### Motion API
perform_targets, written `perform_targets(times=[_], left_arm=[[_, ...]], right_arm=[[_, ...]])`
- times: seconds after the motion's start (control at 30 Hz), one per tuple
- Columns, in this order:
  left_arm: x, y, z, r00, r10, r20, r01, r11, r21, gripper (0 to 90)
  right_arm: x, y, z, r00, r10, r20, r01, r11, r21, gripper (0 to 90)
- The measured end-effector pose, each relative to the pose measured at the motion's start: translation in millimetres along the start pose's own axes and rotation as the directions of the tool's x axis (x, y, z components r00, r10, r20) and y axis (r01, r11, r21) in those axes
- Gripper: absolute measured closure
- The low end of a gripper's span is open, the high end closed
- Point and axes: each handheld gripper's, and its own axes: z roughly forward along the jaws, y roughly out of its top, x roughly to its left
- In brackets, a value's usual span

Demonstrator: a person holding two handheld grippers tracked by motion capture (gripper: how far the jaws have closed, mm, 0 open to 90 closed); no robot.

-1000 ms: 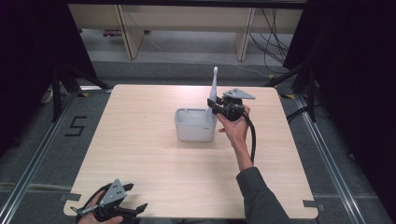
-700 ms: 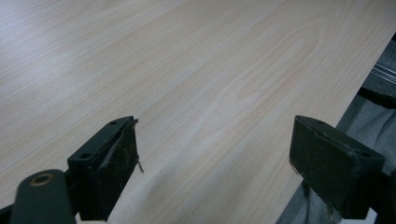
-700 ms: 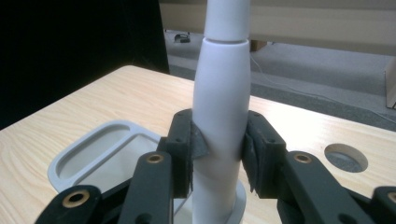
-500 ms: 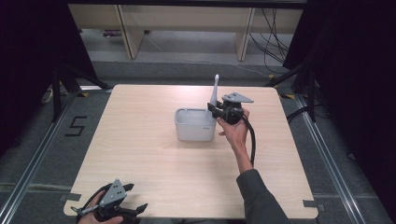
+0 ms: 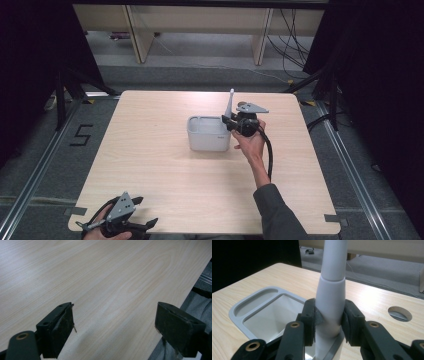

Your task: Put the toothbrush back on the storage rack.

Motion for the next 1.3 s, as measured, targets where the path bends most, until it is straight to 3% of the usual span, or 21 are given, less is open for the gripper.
perform_targets(times=[0.1,0.2,0.33,0.4,0.47,0.5,0.53,0.57,0.67,0.7,0.73,0.77,0.93,1.0,1.07,1.17,1.27,1.3], left_arm=[[0.0,0.0,-0.1,1.0000,0.000,0.000,0.000,1.0000,0.000,14.7],[-0.7,-0.1,0.0,0.9999,-0.011,0.002,0.011,0.9999,-0.005,14.7],[0.6,0.4,-1.3,0.9999,0.013,0.006,-0.013,0.9998,0.016,14.7],[-0.8,0.1,0.1,1.0000,-0.009,0.004,0.009,1.0000,-0.002,14.7],[-0.3,0.1,0.0,1.0000,-0.002,-0.001,0.002,1.0000,-0.002,14.7],[-0.4,0.1,0.0,1.0000,-0.003,-0.001,0.003,1.0000,-0.002,14.7],[-0.4,0.1,0.1,1.0000,-0.002,-0.001,0.002,1.0000,-0.001,14.7],[-0.3,0.1,0.1,1.0000,-0.002,-0.001,0.002,1.0000,-0.001,14.7],[-0.4,0.0,0.1,1.0000,-0.001,-0.002,0.001,1.0000,-0.001,14.7],[-0.4,0.0,0.1,1.0000,-0.001,-0.002,0.001,1.0000,-0.001,14.7],[0.5,0.2,-0.6,0.9999,0.011,-0.003,-0.011,0.9999,0.009,14.7],[-0.4,0.0,0.1,1.0000,-0.002,-0.002,0.002,1.0000,-0.002,14.7],[-0.4,0.0,0.2,1.0000,-0.002,-0.003,0.002,1.0000,-0.001,14.7],[-0.4,-0.1,0.2,1.0000,-0.003,-0.003,0.003,1.0000,-0.001,14.7],[-0.3,-0.1,0.3,1.0000,-0.002,-0.003,0.002,1.0000,-0.001,14.7],[-0.1,-0.1,0.2,1.0000,-0.001,-0.003,0.001,1.0000,-0.001,14.7],[0.3,-0.4,1.1,1.0000,-0.001,0.000,0.001,1.0000,-0.008,14.7],[0.3,-0.3,1.0,1.0000,0.001,0.000,-0.001,1.0000,-0.007,14.7]], right_arm=[[1.1,-1.1,1.8,1.0000,-0.002,-0.005,0.002,1.000,0.008,66.4],[2.7,-0.9,-0.4,0.9994,0.033,-0.008,-0.033,0.999,0.000,62.3],[2.2,0.4,-2.4,1.0000,-0.006,-0.005,0.006,1.000,-0.001,60.3],[3.4,0.6,-4.3,0.9999,0.010,-0.006,-0.010,1.000,0.003,58.0],[1.5,1.3,-4.7,0.9998,-0.017,-0.005,0.017,1.000,-0.008,56.6],[2.6,1.2,-5.7,1.0000,0.005,-0.009,-0.005,1.000,-0.007,55.4],[1.5,1.6,-5.9,0.9998,-0.015,-0.008,0.015,1.000,-0.012,54.1],[4.8,1.7,-7.9,0.9998,0.019,-0.005,-0.019,1.000,0.004,52.2],[2.5,2.6,-8.0,0.9999,-0.012,-0.001,0.012,1.000,-0.025,45.6],[4.4,2.7,-9.5,0.9999,0.010,0.002,-0.010,1.000,-0.013,44.9],[2.7,3.2,-9.7,0.9998,-0.017,0.005,0.017,1.000,-0.023,44.1],[3.4,3.4,-10.1,0.9999,0.000,-0.011,0.000,1.000,-0.018,42.9],[4.8,4.9,-13.3,0.9999,-0.003,-0.013,0.003,1.000,-0.009,40.7],[4.7,4.8,-14.0,1.0000,0.004,-0.007,-0.004,1.000,-0.028,40.3],[4.0,5.5,-16.0,1.0000,-0.008,-0.006,0.008,1.000,-0.010,39.6],[5.3,5.0,-18.1,0.9996,0.020,-0.018,-0.020,1.000,-0.009,39.3],[3.3,4.9,-20.1,0.9997,0.001,-0.024,-0.001,1.000,-0.012,39.1],[3.8,5.0,-22.0,0.9996,0.017,-0.023,-0.018,1.000,-0.001,38.8]])
